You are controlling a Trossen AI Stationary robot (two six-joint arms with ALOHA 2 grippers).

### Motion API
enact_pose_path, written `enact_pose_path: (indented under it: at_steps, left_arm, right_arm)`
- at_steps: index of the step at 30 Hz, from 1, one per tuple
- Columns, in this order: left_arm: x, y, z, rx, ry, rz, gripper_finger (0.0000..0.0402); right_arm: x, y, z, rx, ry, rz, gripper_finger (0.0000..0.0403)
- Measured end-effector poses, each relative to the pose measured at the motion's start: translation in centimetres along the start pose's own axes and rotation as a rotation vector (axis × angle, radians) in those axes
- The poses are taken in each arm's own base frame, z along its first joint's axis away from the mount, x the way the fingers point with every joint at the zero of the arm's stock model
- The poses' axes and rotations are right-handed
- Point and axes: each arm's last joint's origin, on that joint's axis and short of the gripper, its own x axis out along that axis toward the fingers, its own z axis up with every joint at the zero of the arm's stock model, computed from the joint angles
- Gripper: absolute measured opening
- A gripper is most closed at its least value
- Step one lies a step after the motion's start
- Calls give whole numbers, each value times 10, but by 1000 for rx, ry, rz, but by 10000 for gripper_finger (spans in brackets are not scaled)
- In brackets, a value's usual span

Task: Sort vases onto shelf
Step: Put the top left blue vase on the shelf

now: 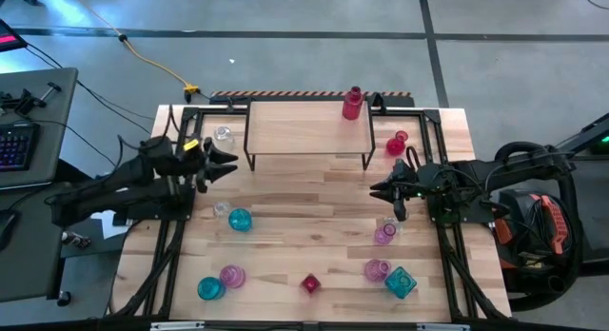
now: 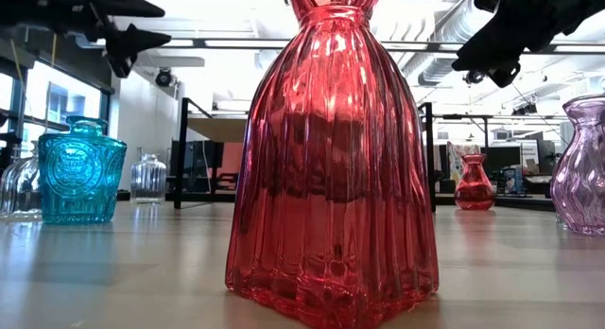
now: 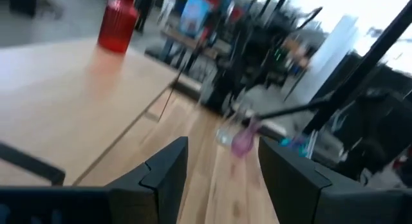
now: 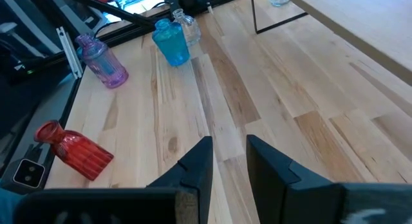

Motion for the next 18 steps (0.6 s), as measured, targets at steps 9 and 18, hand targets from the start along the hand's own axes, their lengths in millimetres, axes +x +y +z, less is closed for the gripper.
enact_pose_path:
  at_steps: [9,18]
  left_arm:
    - [11,-13,32,-60,308,100,179]
    - [49,-21,15,-172,648,75,179]
  right_arm:
    - [0,0,0,-2,0,0,74]
    - [0,0,0,-2,0,-1,74]
